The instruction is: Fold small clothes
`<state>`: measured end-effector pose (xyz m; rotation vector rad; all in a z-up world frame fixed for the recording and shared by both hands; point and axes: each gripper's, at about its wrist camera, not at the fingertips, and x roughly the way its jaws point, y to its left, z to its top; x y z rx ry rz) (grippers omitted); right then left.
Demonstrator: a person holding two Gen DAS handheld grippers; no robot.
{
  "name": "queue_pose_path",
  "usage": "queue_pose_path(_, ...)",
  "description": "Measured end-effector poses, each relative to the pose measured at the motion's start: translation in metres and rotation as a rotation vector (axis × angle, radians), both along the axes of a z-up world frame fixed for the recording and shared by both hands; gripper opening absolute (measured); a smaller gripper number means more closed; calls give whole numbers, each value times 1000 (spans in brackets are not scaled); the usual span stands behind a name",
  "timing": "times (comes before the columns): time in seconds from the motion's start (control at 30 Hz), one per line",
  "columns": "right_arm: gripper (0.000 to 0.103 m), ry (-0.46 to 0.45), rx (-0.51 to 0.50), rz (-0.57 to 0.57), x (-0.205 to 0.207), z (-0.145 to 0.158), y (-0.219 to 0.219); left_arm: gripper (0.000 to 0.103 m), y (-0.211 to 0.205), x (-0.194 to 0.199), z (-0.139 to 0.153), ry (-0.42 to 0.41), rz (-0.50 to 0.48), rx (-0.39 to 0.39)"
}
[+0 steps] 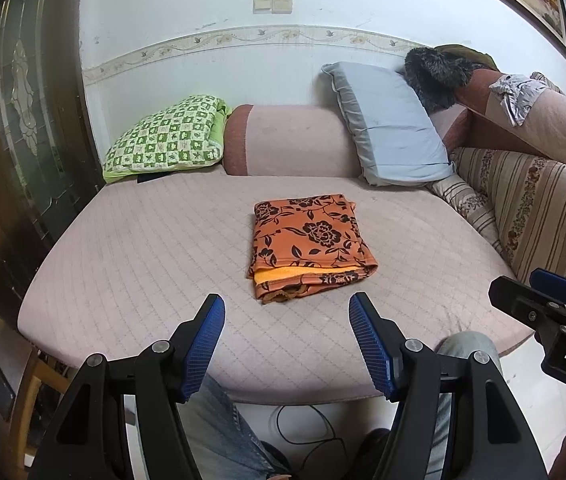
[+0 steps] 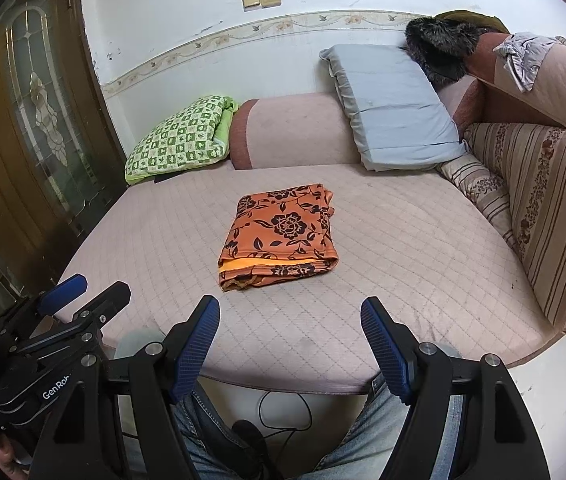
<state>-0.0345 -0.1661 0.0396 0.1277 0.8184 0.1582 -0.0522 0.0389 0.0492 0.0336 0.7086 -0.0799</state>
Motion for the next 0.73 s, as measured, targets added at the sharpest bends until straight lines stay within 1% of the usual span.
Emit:
queue_pose_path(0.1,75,4,0,0,1,-1,1,65,0,1,-1,-1,-1,7)
queue_pose_path(0.37,75,34,-5,6,12,-10,2,65,-2,15,-9,29,7,8)
queue_pose_path(0.53,75,55,-13,3,22,-17,2,65,-3,31,-15,53,16,9)
queue_pose_path(0.6,75,65,-16,2,27,-21,2,65,-5,39,-18,46,18,20)
queue_pose_path(0.67,75,79,-21,-2,34,-27,2,65,-6,49,-24,42,30,36)
queue_pose_path(0.73,75,97,-24,-5,40,-34,3,65,-6,60,-33,63,23,31)
